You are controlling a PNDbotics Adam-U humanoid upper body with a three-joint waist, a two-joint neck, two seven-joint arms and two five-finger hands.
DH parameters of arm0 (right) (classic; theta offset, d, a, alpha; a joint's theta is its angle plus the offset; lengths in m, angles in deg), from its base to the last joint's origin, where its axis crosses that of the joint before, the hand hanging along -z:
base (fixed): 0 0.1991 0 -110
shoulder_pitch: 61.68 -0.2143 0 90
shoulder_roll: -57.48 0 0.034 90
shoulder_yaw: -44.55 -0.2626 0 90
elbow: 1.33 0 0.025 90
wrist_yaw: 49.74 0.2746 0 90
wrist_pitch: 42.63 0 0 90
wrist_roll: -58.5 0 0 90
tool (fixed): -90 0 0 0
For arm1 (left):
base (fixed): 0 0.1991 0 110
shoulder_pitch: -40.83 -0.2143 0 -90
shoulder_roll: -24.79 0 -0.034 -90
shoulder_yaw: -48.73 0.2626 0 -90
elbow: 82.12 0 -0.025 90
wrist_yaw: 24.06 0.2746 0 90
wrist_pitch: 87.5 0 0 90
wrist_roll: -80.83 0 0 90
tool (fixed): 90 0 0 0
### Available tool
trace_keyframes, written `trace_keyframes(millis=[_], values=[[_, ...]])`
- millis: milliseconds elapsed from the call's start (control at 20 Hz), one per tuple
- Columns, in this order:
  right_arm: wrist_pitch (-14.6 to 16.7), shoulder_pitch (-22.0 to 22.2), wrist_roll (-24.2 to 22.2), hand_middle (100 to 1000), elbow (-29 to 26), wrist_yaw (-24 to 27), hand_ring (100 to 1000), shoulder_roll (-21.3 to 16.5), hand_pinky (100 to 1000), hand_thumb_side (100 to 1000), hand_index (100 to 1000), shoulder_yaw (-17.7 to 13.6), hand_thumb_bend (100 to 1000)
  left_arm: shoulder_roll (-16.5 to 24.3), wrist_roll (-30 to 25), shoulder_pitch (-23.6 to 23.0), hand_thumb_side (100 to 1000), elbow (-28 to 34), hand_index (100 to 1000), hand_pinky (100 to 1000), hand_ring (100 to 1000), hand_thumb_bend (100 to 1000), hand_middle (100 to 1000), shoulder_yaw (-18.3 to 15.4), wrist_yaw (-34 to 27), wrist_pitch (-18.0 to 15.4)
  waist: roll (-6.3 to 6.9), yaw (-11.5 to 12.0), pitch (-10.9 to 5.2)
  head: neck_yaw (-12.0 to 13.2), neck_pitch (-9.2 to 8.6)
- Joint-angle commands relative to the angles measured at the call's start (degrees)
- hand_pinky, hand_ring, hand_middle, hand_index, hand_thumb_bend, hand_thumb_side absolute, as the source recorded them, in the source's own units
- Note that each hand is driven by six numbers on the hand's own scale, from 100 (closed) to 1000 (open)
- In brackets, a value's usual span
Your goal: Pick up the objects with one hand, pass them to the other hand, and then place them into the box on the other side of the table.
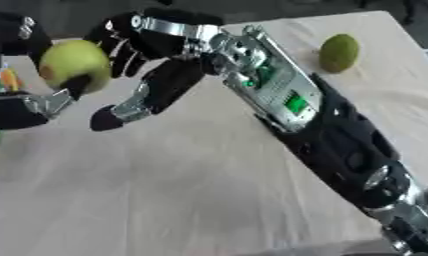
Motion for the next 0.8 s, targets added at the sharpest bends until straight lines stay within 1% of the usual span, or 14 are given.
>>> trace_keyframes(millis=[50, 300, 600, 800], values=[[0.0, -0.6, -0.1, 716, -1.3, -0.4, 726, -1.4, 757, 261, 859, -0.9, 676, 1.5, 0.6, 0.5, 196, 0.8, 409, 358, 382, 385, 395, -1.3, -0.3, -0.3, -0.1, 0.1, -0.8, 0.0, -0.68], [-0.1, -0.1, 0.9, 717, -1.7, -0.2, 726, -1.8, 756, 263, 861, -1.6, 676, 2.3, 0.9, -0.3, 192, 1.3, 408, 358, 382, 387, 395, -1.5, -0.1, -1.0, -0.06, 0.0, -0.67, 0.3, -0.72], [-0.8, 0.9, 4.2, 723, -2.7, 0.4, 729, -2.6, 757, 265, 862, -3.1, 673, 3.6, 1.7, -1.6, 186, 1.8, 407, 357, 382, 394, 394, -2.0, 0.6, -1.8, 0.0, -0.1, -0.56, 0.3, -1.13], [-1.3, 1.8, 7.3, 730, -3.1, 0.2, 735, -3.2, 759, 266, 864, -3.9, 666, 4.5, 2.1, -2.2, 181, 2.7, 405, 355, 381, 406, 392, -2.0, 1.3, -2.5, 0.09, -0.2, -0.56, 0.3, -0.94]])
